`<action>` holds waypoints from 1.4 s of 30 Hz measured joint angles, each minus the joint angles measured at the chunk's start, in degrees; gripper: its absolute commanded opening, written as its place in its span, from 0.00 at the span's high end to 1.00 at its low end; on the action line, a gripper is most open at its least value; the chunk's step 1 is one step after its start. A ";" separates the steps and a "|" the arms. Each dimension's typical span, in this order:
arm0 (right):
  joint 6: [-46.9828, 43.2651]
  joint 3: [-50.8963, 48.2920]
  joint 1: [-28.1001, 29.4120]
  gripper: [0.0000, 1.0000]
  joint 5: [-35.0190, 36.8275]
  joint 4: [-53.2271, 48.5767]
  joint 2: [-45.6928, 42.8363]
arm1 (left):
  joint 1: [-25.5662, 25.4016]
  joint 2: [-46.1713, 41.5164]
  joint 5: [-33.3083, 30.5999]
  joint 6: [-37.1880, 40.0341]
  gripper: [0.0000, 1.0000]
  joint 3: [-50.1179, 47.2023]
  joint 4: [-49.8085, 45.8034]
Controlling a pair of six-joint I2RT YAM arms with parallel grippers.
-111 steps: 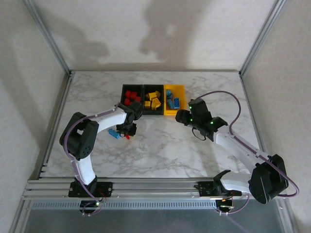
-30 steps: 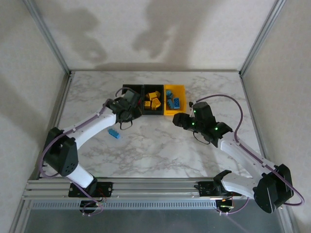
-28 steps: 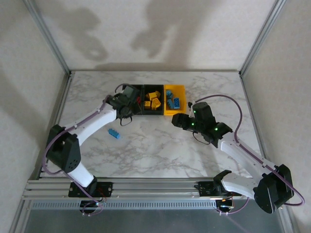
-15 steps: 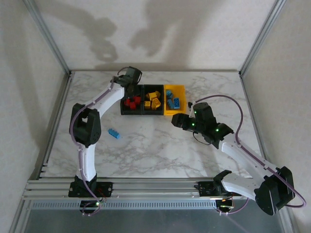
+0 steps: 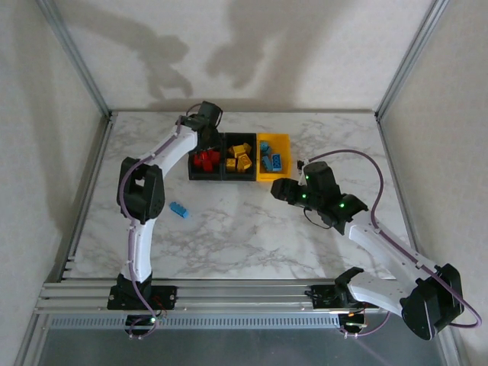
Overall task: Sort the legos into containers by color
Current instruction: Place the lego in the container, then pick up the lego from the middle-left of the table.
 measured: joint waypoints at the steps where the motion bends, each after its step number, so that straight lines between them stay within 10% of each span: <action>1: -0.02 0.00 0.00 0.42 0.00 0.04 0.31 | -0.07 -1.01 0.13 0.00 0.26 -0.98 0.13; 23: -2.27 1.86 0.55 0.43 -0.66 1.73 7.87 | -0.90 -49.03 -0.35 -10.19 0.15 -61.99 2.93; 32: -2.32 2.01 0.63 0.43 -0.61 1.75 7.98 | -1.25 -46.38 0.85 -15.41 0.17 -64.08 10.95; 42: -2.21 1.29 0.63 0.43 1.11 1.14 4.50 | -1.40 -37.62 -0.72 -15.28 0.52 -63.23 14.23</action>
